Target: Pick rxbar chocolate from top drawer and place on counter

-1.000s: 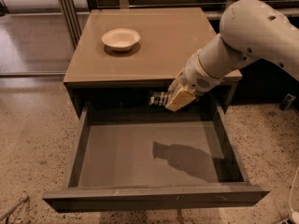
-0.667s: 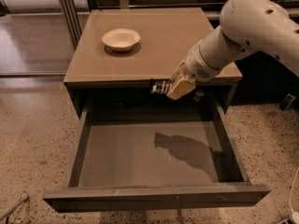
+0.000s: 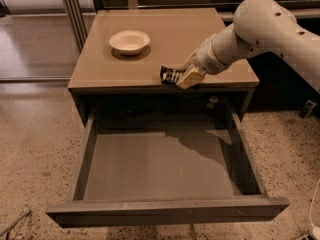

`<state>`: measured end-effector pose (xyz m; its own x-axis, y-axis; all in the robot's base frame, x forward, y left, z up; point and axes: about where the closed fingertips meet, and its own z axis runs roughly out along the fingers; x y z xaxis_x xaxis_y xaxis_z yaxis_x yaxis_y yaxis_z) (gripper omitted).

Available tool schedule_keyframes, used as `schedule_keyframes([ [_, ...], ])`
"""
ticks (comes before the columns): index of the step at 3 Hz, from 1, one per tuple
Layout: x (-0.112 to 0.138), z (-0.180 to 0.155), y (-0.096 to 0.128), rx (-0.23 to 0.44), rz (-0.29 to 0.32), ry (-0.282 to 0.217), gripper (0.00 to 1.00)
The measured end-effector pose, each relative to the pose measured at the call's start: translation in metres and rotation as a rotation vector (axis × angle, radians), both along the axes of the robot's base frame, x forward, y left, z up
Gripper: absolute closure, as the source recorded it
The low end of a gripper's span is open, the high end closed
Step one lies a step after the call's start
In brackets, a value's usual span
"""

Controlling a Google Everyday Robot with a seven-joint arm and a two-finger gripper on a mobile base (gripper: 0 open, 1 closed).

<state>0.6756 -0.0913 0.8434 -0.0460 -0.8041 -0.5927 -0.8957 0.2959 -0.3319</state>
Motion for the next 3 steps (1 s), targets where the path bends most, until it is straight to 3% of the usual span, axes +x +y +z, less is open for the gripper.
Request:
schedule_keyframes([
  [2,0.059,0.002,0.001,0.068,0.009,-0.084,1.00],
  [3,0.078,0.001,-0.002,0.103,-0.004,-0.092,1.00],
])
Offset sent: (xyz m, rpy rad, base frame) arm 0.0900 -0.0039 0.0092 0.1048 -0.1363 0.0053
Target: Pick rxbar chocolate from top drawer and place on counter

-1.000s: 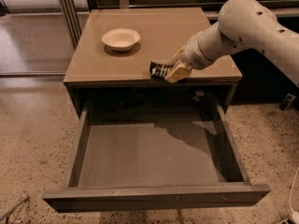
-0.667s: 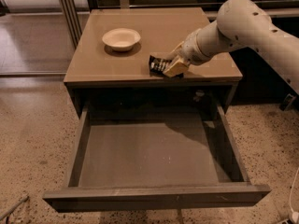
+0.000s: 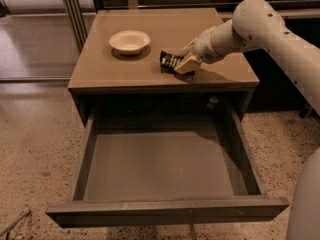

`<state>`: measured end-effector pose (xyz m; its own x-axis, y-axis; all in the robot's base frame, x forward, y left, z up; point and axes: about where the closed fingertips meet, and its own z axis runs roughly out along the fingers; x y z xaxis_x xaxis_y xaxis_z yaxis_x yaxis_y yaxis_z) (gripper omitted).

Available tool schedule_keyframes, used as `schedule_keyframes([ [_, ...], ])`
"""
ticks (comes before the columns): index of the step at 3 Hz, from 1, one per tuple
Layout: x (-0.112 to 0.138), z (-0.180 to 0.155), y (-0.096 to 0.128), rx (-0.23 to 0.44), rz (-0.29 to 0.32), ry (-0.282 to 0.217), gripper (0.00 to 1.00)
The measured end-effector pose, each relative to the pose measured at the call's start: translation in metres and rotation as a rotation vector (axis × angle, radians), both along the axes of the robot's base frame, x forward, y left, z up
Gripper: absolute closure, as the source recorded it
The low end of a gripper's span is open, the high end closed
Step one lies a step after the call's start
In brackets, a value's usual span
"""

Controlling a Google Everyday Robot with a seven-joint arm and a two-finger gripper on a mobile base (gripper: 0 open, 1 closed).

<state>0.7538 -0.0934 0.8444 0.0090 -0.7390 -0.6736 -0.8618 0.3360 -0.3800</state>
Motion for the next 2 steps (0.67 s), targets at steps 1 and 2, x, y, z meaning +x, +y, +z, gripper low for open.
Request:
schedule_keyframes([
  [1,0.0018,0.0014,-0.0003,0.003,-0.002,-0.003,0.82],
  [2,0.0018,0.0013,-0.0003,0.003,-0.002,-0.003,0.59],
])
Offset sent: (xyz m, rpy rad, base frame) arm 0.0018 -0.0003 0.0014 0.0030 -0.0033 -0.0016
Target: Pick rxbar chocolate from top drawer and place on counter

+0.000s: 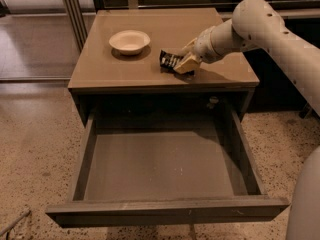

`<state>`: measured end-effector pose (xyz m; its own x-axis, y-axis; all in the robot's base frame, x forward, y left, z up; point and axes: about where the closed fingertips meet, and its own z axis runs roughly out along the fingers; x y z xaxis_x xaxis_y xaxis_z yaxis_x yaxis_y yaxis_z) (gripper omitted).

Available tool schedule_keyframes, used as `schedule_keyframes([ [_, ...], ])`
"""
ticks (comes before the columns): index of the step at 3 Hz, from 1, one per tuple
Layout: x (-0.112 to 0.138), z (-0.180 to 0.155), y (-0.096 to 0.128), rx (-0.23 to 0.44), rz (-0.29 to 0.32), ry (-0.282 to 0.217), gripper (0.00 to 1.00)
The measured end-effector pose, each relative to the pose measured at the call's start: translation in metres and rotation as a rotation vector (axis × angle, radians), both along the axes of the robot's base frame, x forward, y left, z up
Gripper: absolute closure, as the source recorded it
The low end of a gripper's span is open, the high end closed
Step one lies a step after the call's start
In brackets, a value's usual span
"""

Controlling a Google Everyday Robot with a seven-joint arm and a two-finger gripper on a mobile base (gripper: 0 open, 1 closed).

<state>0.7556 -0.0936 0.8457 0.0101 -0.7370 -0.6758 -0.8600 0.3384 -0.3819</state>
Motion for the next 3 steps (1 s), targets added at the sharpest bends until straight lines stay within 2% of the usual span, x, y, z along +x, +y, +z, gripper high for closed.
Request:
schedule_keyframes([
  [2,0.0000,-0.0001,0.0001,0.000,0.000,0.000,0.12],
  [3,0.0000,-0.0001,0.0001,0.000,0.000,0.000,0.00],
])
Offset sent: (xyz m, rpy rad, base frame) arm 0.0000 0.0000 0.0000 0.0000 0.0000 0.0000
